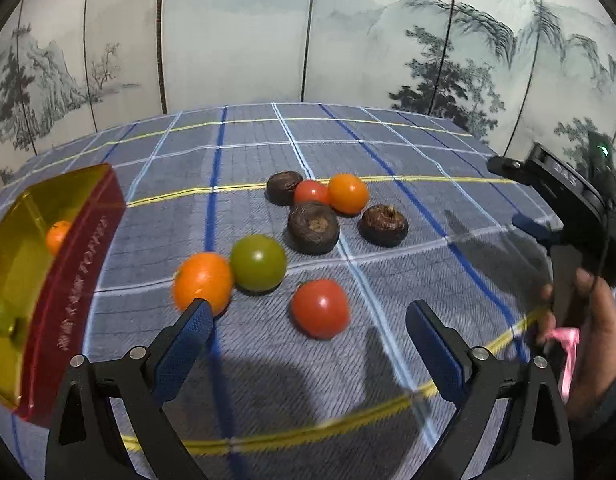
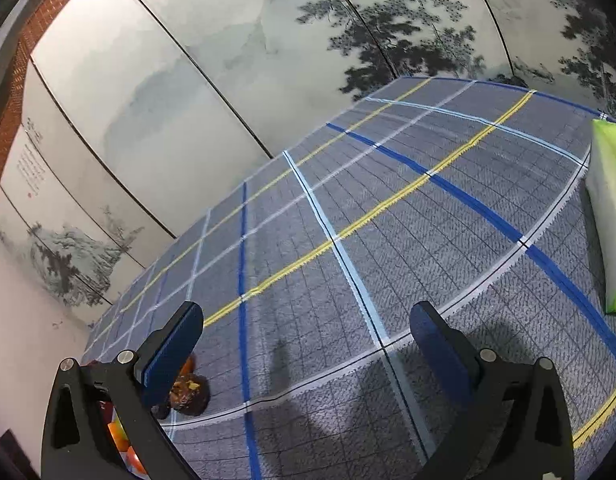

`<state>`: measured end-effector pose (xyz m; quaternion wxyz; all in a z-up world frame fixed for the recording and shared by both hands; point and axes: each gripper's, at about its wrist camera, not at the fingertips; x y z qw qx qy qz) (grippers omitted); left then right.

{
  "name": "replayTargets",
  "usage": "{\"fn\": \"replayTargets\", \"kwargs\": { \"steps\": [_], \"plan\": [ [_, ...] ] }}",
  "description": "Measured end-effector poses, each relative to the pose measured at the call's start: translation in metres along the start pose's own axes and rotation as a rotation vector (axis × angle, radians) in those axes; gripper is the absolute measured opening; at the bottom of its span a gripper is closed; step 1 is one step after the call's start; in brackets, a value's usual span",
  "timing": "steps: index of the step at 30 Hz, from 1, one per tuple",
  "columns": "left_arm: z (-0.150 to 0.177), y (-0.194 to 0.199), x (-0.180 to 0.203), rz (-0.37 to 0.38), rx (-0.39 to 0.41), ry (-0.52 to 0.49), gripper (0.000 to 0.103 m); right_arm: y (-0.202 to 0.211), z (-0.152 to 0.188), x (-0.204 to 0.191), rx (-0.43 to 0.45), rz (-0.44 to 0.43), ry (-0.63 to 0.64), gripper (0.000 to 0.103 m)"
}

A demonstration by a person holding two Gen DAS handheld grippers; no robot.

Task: Organize fruits
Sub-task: 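Grasp the red tomato with the left gripper while the right gripper withdraws from the tin, then lift the red tomato and carry it over the tin with the left gripper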

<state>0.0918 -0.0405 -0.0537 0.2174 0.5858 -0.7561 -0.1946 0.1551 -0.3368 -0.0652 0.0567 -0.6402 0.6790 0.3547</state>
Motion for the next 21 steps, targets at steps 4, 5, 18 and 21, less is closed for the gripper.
{"fn": "replayTargets", "kwargs": {
  "steps": [4,5,18,21],
  "plan": [
    [-0.002,-0.010,0.010,0.014,-0.020,-0.016,0.084,0.000,-0.001,0.010,0.005,0.004,-0.044,0.103],
    [-0.001,-0.016,0.012,0.009,-0.049,-0.024,0.071,0.000,-0.001,0.009,0.006,0.001,-0.042,0.103],
    [0.003,-0.032,0.020,0.045,-0.118,-0.022,0.032,0.001,0.001,0.006,0.011,-0.025,-0.037,0.103],
    [0.003,-0.029,0.021,0.058,-0.114,-0.022,0.031,0.002,0.000,0.007,0.011,-0.026,-0.037,0.103]
  ]
}}
Point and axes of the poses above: each gripper's, at about its wrist camera, not at the fingertips, and y roughly against the way its jaws point, x to its right, z to its underside, and after that the axes turned 10 degrees about x, right-handed
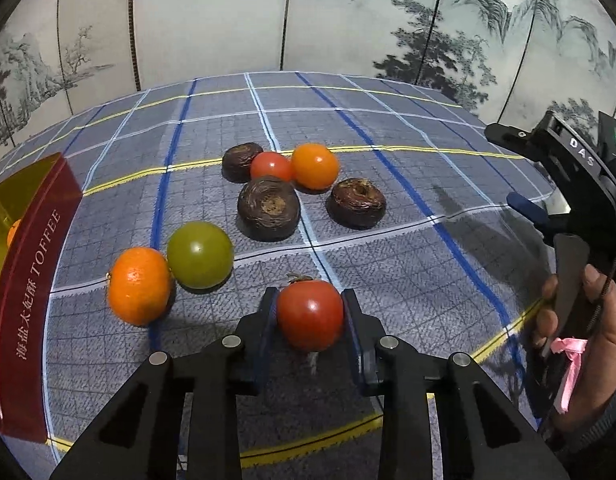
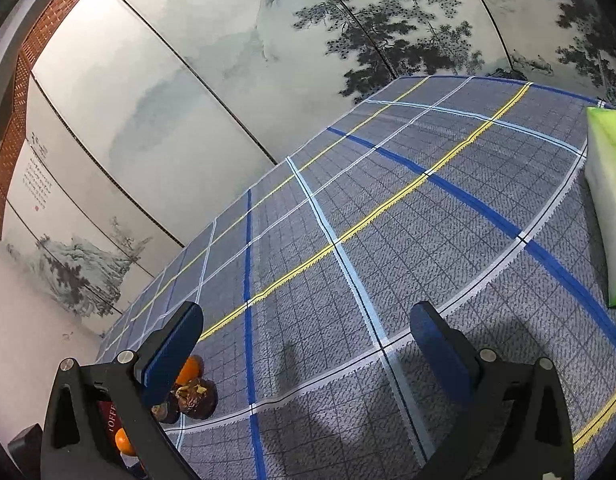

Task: Organize fruits
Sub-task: 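Lift the red tomato and carry it over the tin with the left gripper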

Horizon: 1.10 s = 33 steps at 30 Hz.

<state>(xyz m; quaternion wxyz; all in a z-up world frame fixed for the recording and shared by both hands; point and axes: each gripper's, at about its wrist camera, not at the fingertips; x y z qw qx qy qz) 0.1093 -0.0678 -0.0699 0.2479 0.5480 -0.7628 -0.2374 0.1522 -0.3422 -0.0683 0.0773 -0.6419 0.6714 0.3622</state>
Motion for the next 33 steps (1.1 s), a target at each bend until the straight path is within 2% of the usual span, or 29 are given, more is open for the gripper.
{"fn": "replayTargets", "kwargs": {
  "steps": [8,11,17,23,27,33],
  "plan": [
    [-0.012,0.036,0.008,0.018,0.111,-0.064,0.031,-0.001,0.001,0.000,-0.003,0.001,-0.003,0.103],
    [-0.024,0.051,0.003,0.001,0.160,-0.076,0.031,-0.001,0.001,0.001,-0.004,0.001,-0.003,0.103],
    [-0.043,0.071,-0.019,-0.046,0.209,-0.073,0.031,-0.002,0.002,0.002,-0.005,0.007,-0.006,0.103],
    [-0.062,0.098,-0.063,-0.112,0.266,-0.041,0.031,-0.002,0.002,0.002,-0.005,0.014,-0.007,0.103],
    [-0.071,0.114,-0.108,-0.175,0.288,0.006,0.031,-0.002,0.002,0.003,-0.009,0.018,-0.007,0.103],
    [-0.066,0.136,-0.170,-0.276,0.295,0.073,0.031,-0.001,0.003,0.003,-0.008,0.015,-0.006,0.103]
  ]
}}
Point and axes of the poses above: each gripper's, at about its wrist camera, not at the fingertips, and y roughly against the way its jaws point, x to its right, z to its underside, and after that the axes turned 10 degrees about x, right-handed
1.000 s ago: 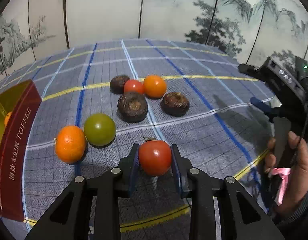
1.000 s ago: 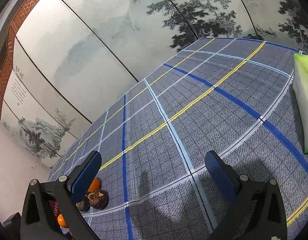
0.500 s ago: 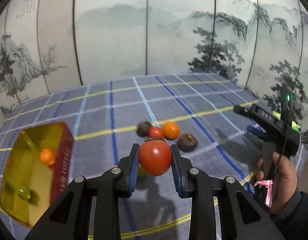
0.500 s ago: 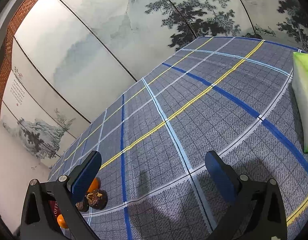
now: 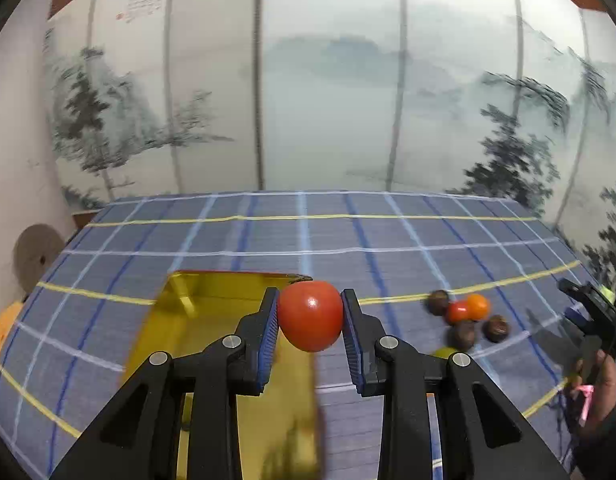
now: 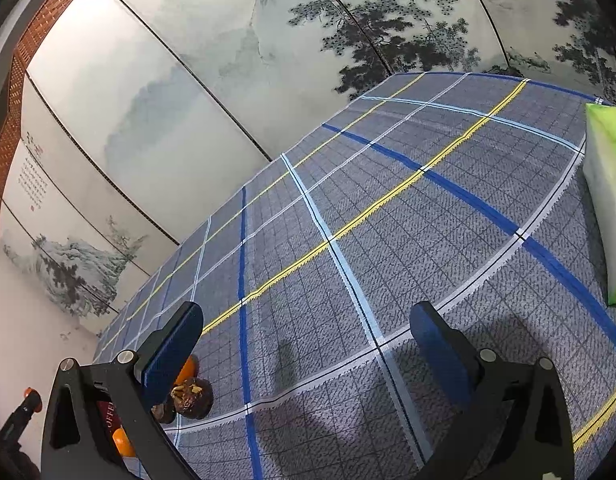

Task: Organize fruits
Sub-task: 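Lift the red tomato and carry it over the tin with the left gripper, then lower the red tomato into the tin and open the left gripper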

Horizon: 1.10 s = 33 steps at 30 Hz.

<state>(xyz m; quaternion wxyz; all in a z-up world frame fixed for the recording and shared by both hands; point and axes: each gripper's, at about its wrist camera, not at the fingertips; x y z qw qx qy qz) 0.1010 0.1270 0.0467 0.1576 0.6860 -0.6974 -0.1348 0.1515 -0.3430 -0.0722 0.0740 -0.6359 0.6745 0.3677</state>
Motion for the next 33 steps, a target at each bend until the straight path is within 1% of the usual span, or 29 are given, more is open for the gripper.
{"fn": "replayTargets", "kwargs": {
  "steps": [4,8,10,15,23,26,29,33],
  "plan": [
    [0.003,0.003,-0.037,-0.055,-0.016,0.021,0.031,-0.001,0.000,0.000,-0.001,0.000,-0.001,0.103],
    [0.006,0.005,-0.063,-0.091,-0.038,0.044,0.031,-0.001,0.000,-0.001,-0.001,0.001,0.000,0.103],
    [0.009,0.005,-0.069,-0.102,-0.050,0.047,0.031,-0.001,0.000,-0.001,0.000,0.001,0.000,0.103],
    [0.012,-0.002,-0.077,-0.116,-0.079,0.039,0.031,-0.001,0.000,-0.001,-0.001,0.000,-0.001,0.103],
    [0.016,-0.022,-0.084,-0.100,-0.169,0.073,0.031,-0.001,0.000,-0.001,0.000,0.001,-0.002,0.103],
    [0.013,-0.031,-0.083,-0.121,-0.194,0.060,0.031,-0.001,0.000,-0.001,-0.001,0.001,-0.001,0.103],
    [0.009,-0.047,-0.085,-0.131,-0.243,0.059,0.031,-0.001,0.000,-0.001,0.000,0.002,-0.003,0.103],
    [0.002,-0.068,-0.092,-0.145,-0.276,0.082,0.031,-0.001,0.000,-0.001,0.000,0.000,-0.002,0.103]
  ]
}}
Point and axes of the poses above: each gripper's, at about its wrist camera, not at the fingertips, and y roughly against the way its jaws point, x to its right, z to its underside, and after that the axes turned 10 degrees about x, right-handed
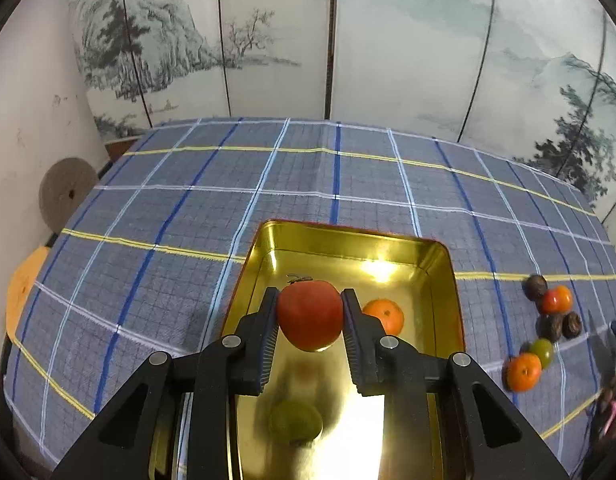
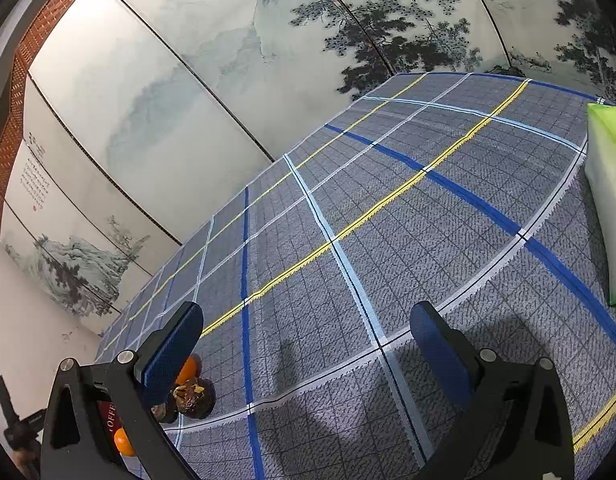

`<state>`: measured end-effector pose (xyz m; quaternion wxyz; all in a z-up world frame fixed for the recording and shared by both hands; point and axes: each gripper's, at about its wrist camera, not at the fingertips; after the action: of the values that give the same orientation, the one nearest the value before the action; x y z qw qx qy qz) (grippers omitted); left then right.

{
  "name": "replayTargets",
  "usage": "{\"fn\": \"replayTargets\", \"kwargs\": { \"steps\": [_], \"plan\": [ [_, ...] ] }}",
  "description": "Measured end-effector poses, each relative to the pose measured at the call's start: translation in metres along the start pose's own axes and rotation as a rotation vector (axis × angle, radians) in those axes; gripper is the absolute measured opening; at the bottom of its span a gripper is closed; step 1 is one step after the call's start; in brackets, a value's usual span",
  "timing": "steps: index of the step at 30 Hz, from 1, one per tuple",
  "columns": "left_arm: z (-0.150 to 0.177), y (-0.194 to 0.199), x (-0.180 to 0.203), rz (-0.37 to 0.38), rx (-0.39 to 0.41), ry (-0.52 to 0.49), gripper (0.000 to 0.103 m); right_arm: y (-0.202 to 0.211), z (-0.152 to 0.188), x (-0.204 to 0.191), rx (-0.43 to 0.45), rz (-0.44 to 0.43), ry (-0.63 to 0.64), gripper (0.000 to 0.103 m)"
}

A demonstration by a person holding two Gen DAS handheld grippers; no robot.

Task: Organize fruits
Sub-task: 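Lower the red tomato into the tin and open the left gripper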

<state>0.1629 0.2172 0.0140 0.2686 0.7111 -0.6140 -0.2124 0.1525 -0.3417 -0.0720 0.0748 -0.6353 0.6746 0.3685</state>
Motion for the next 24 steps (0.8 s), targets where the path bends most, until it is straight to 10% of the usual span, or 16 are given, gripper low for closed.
{"fn": "replayTargets", "kwargs": {
  "steps": [24],
  "plan": [
    [-0.011,-0.099,0.008,-0.113,-0.170,-0.008,0.031,0.000,0.000,-0.005,0.004,-0.007,0.001,0.103]
  ]
}}
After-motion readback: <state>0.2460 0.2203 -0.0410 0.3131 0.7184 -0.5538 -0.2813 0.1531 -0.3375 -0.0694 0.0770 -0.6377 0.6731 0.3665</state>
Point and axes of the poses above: each gripper's, at about its wrist camera, not at the fingertips, and y roughly against the way its jaws point, x to its right, z to its underside, and after that the axes turned 10 degrees about x, right-handed
